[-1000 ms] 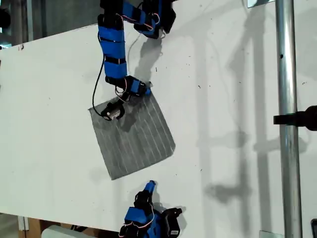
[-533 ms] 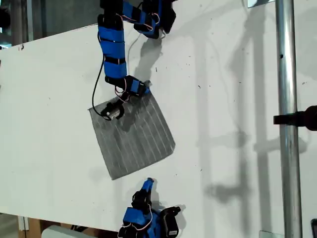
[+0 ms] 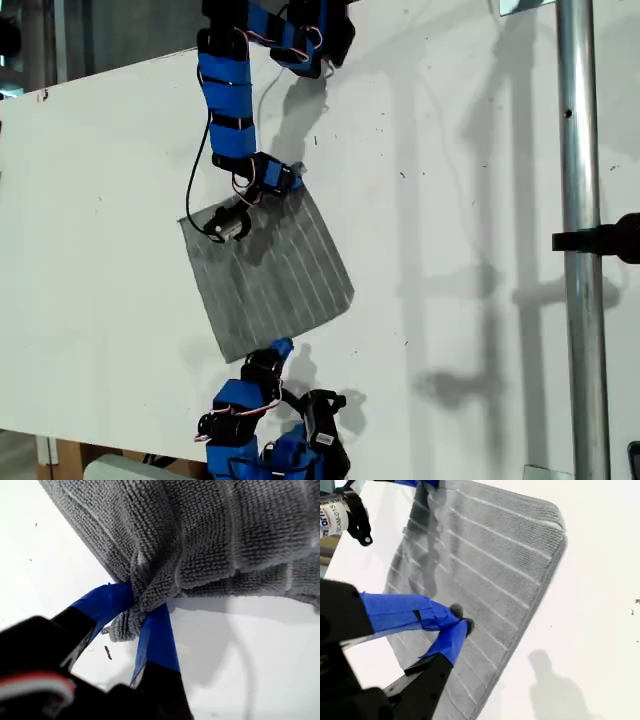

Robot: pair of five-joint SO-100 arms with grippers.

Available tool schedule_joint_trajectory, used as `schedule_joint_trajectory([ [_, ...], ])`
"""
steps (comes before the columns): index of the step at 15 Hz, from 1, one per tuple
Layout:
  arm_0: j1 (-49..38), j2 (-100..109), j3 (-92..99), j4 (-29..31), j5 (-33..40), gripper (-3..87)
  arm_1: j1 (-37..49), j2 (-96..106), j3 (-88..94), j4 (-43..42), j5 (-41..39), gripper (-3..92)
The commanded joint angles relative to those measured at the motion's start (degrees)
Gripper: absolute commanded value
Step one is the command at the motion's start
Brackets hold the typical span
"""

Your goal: Grasp corners of a towel and fold twice.

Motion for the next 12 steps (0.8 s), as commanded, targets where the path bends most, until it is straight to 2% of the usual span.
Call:
schedule_joint_trajectory([
  [1, 2.2, -11.5, -16.3, 4.7, 2.1, -2.1, 0.5, 0.2, -0.4, -0.6, -0.3, -0.2],
  [5, 8.0, -29.1, -41.0, 13.1, 2.5, -2.1, 1.0, 0.2, -0.3, -0.6, -0.3, -0.2],
  [6, 9.2, -31.9, -45.5, 13.5, 4.5, 3.9, 1.1, 0.2, -0.2, -0.7, -0.3, -0.2],
  [7, 9.9, -33.8, -49.1, 15.4, 4.4, 21.3, 1.1, 0.2, -0.2, -0.7, -0.3, -0.2],
  [8, 10.2, -34.2, -50.5, 15.7, 5.6, 29.4, 1.1, 0.3, -0.2, -0.7, -0.3, -0.2],
  [10, 9.8, -34.6, -50.1, 15.7, 8.7, 31.6, 1.1, 0.3, -0.2, -0.8, -0.3, -0.2],
  [12, 9.1, -37.1, -45.9, 15.1, 7.6, 31.2, 1.1, 0.3, -0.1, -0.8, -0.3, -0.2],
])
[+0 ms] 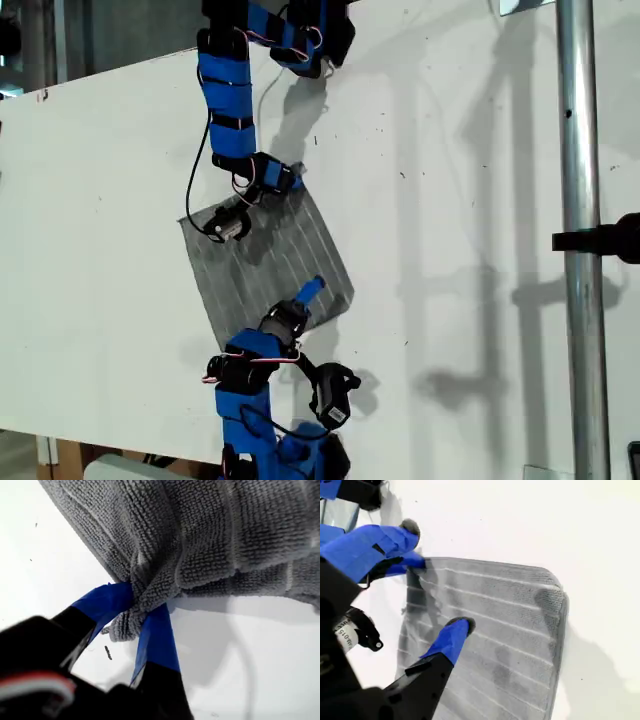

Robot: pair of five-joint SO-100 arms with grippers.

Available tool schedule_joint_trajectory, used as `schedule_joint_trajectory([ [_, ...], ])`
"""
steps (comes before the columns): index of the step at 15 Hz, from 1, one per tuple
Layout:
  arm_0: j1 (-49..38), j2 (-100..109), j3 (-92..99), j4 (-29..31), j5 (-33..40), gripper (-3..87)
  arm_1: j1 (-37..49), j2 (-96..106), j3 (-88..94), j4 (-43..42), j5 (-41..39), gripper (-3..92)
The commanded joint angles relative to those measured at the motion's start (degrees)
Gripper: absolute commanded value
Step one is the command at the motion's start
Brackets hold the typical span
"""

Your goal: Grasp corners of a towel and fold twice.

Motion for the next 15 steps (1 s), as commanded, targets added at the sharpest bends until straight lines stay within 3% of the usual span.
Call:
schedule_joint_trajectory([
  [1, -0.7, -2.3, 3.1, -1.5, -1.7, 30.8, 1.1, 0.4, -0.1, -0.7, -0.3, -0.2],
  [10, -1.3, -22.2, 4.0, -4.1, -10.1, 30.8, 0.8, 0.6, 0.4, -0.9, -0.3, -0.2],
  [13, -0.1, -24.9, 3.6, -6.2, -11.2, 26.7, 0.7, 0.7, 0.4, -0.9, -0.4, -0.2],
  [15, 0.7, -26.5, 1.6, -7.3, -10.6, 18.9, 0.7, 0.7, 0.4, -0.9, -0.4, -0.2],
])
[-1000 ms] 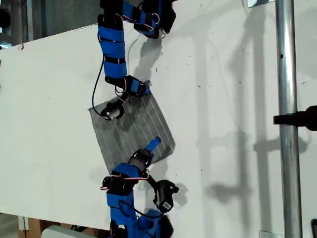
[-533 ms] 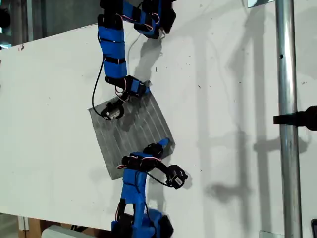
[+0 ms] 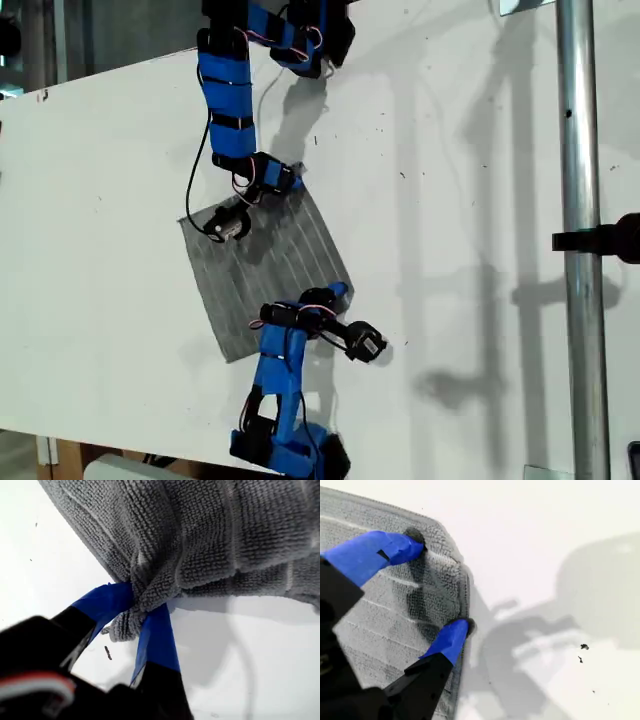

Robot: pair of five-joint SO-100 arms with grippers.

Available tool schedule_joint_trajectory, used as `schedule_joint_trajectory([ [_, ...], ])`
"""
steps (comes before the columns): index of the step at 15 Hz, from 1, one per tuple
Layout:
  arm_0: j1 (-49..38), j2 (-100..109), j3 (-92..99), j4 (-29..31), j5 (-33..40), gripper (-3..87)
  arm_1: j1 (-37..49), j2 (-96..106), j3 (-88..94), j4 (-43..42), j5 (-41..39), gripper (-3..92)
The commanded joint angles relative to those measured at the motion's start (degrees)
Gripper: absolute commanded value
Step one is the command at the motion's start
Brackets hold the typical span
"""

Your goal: Grasp corners of a towel and fold twice.

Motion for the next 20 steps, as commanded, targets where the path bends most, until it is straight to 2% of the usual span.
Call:
schedule_joint_trajectory([
  [1, 1.0, -0.5, -2.8, -1.1, -1.1, 7.0, 0.7, 0.7, 0.2, -0.6, -0.4, -0.2],
  [2, 1.1, -0.8, -3.0, -1.5, -0.6, -2.4, 0.7, 0.7, 0.2, -0.6, -0.4, -0.2],
  [6, 2.1, -0.4, -4.4, -2.2, 1.0, -2.4, 0.7, 2.2, 1.5, -1.2, -0.3, -0.2],
  [9, 3.9, 0.4, -9.8, 1.8, 4.4, -2.4, -1.8, 11.4, 6.4, -0.4, 3.4, -0.2],
  [12, 7.6, 5.6, -9.9, 1.8, 6.2, -2.4, -11.6, 22.3, 6.4, 7.3, 12.0, -0.2],
  [15, 15.0, 9.1, -10.2, 4.3, 2.7, -2.4, -25.3, 28.7, 2.7, 14.1, 22.2, -0.2],
  [17, 19.3, 11.3, -9.8, 4.6, -0.4, -2.4, -31.8, 28.3, -0.4, 14.8, 26.9, -0.2],
  [18, 20.0, 11.7, -9.8, 4.7, -1.4, -2.4, -32.0, 27.9, -0.8, 14.5, 27.3, -0.2],
  [20, 17.5, 13.4, -9.1, 7.0, -1.0, -2.4, -25.4, 26.9, -0.8, 13.9, 24.5, -0.2],
])
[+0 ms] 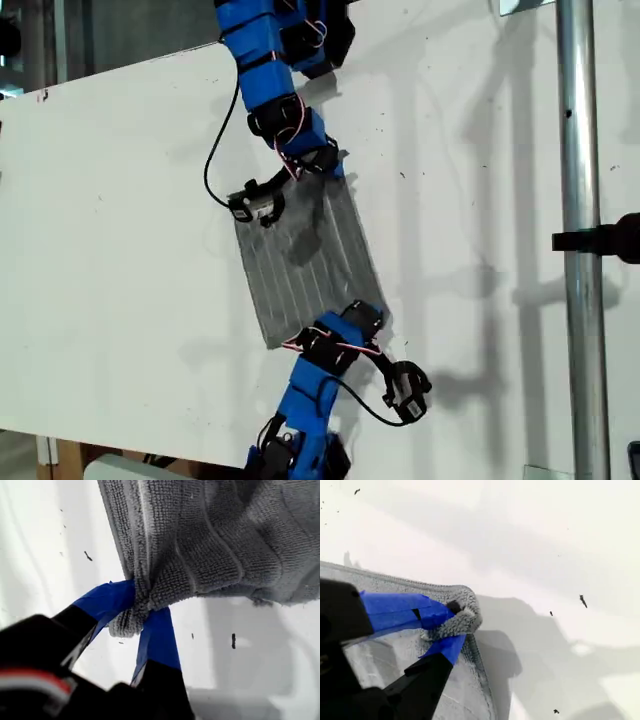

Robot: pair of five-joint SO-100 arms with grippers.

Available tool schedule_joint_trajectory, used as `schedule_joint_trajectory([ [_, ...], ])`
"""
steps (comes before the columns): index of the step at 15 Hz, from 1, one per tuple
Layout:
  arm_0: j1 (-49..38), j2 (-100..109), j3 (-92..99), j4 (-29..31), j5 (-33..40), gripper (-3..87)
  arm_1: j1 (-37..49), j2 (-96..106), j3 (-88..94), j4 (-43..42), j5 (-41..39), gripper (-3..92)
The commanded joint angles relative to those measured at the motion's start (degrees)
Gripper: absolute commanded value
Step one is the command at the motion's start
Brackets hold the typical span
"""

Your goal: Grasp corners of a towel and fold twice.

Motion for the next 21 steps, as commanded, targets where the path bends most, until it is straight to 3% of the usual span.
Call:
schedule_joint_trajectory([
  [1, -4.0, 6.1, 0.0, 3.2, 0.7, -2.4, 9.4, -0.1, -3.0, -1.0, -4.7, -0.2],
  [6, -27.0, 12.4, 6.4, 5.6, 14.1, -2.4, 34.5, -15.3, -16.0, -6.2, -25.4, -0.2],
  [10, -39.5, 13.0, 7.0, 8.6, 22.0, -2.4, 45.1, -30.1, -37.3, -6.8, -35.5, -0.2],
  [13, -45.5, 18.0, 7.0, 9.2, 25.5, -2.4, 49.0, -33.0, -47.5, -6.7, -37.9, -0.2],
  [16, -48.1, 24.0, 10.5, 9.1, 26.7, -2.4, 49.3, -27.2, -44.1, -7.2, -37.7, -0.2],
  [21, -43.5, 25.0, 24.1, 0.1, 22.9, -2.4, 46.2, -26.1, -32.3, -7.8, -36.1, -0.2],
])
